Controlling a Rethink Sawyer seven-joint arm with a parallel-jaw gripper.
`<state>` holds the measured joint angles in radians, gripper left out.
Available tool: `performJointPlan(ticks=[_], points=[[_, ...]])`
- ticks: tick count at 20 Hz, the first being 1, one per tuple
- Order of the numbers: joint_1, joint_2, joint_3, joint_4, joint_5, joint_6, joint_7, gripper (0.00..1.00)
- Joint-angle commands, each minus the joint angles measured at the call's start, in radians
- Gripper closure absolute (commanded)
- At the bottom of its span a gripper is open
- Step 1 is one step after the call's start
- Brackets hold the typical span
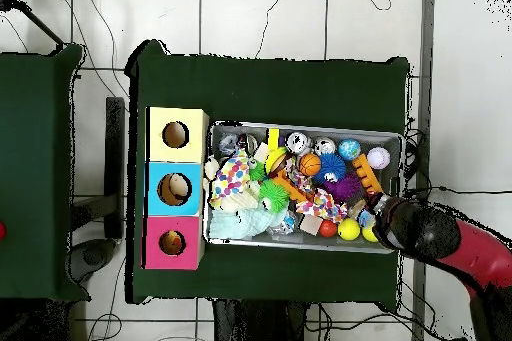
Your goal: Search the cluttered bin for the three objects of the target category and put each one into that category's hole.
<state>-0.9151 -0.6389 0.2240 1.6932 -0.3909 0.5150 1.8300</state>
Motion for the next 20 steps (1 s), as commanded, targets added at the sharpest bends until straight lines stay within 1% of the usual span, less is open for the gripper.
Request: performJointPlan(ticks=[1, 5, 10, 15, 17, 20], points=[[-0.008, 0.101, 0.080, 0.023, -0.106, 0.058, -0.188, 0.00], [-0.002, 0.128, 0.077, 0.007, -0.131, 0.048, -0.158, 0.00], [0.005, 0.158, 0.066, -0.005, -0.144, 0.035, -0.127, 0.00], [0.015, 0.195, 0.051, -0.037, -0.166, 0.011, -0.124, 0.00], [0.016, 0.203, 0.051, -0.052, -0.174, 0.018, -0.134, 0.00], [0.020, 0.205, 0.046, -0.050, -0.174, 0.020, -0.122, 0.00]])
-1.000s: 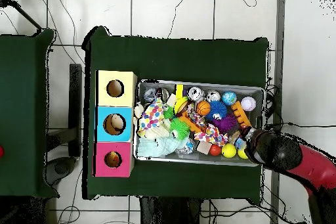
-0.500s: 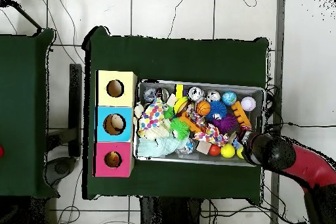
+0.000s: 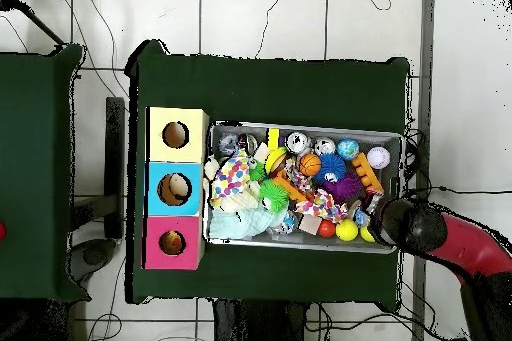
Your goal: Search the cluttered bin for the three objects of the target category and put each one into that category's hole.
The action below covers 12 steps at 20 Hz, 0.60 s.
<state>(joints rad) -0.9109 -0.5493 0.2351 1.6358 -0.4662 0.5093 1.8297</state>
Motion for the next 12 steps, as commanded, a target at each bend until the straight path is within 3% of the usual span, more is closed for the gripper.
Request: performJointPlan(ticks=[1, 12], points=[[0.019, 0.114, 0.035, 0.009, -0.095, 0.027, -0.115, 0.00], [0.047, 0.117, 0.035, 0.013, -0.072, 0.007, -0.067, 0.00]])
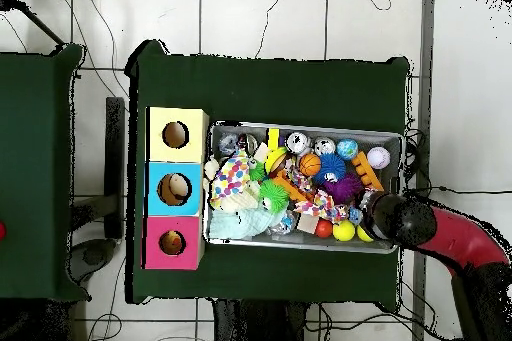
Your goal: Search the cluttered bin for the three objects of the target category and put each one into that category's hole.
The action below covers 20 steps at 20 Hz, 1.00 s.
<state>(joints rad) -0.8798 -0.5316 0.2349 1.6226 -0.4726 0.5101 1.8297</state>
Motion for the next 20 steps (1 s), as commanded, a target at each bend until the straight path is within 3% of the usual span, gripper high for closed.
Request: performJointPlan(ticks=[1, 13, 17, 18, 20], points=[[0.015, 0.100, 0.037, 0.026, -0.063, 0.007, -0.067, 0.00], [0.023, 0.106, 0.041, 0.019, -0.055, 0.000, -0.055, 0.00], [0.048, 0.064, 0.034, 0.016, -0.043, 0.047, -0.054, 0.00], [0.050, 0.063, 0.032, 0.017, -0.045, 0.039, -0.051, 1.00], [0.044, 0.064, 0.036, 0.025, -0.043, 0.025, -0.048, 1.00]])
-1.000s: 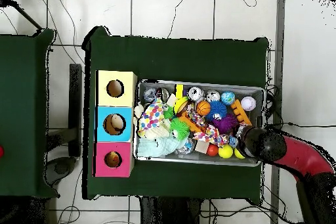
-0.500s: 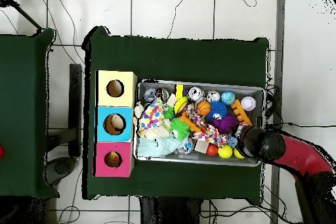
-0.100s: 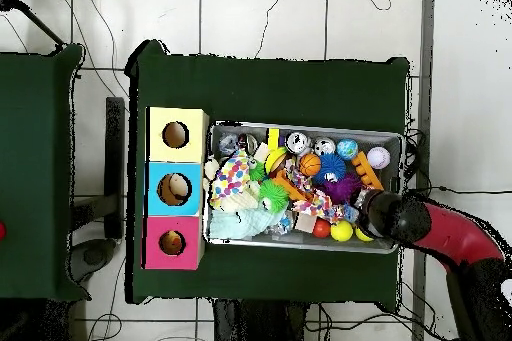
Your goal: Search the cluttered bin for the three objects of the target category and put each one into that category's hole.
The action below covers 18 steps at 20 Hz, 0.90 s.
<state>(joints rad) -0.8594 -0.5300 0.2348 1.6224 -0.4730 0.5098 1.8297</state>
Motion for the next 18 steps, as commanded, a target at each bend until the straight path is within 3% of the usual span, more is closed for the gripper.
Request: performJointPlan(ticks=[1, 6, 15, 18], points=[[0.020, 0.063, 0.038, 0.029, -0.042, 0.018, -0.046, 1.00], [0.029, 0.048, 0.034, 0.029, -0.031, 0.038, -0.041, 1.00], [0.089, -0.075, 0.001, 0.094, 0.011, 0.108, 0.007, 1.00], [0.116, -0.133, -0.012, 0.099, 0.034, 0.179, 0.003, 1.00]])
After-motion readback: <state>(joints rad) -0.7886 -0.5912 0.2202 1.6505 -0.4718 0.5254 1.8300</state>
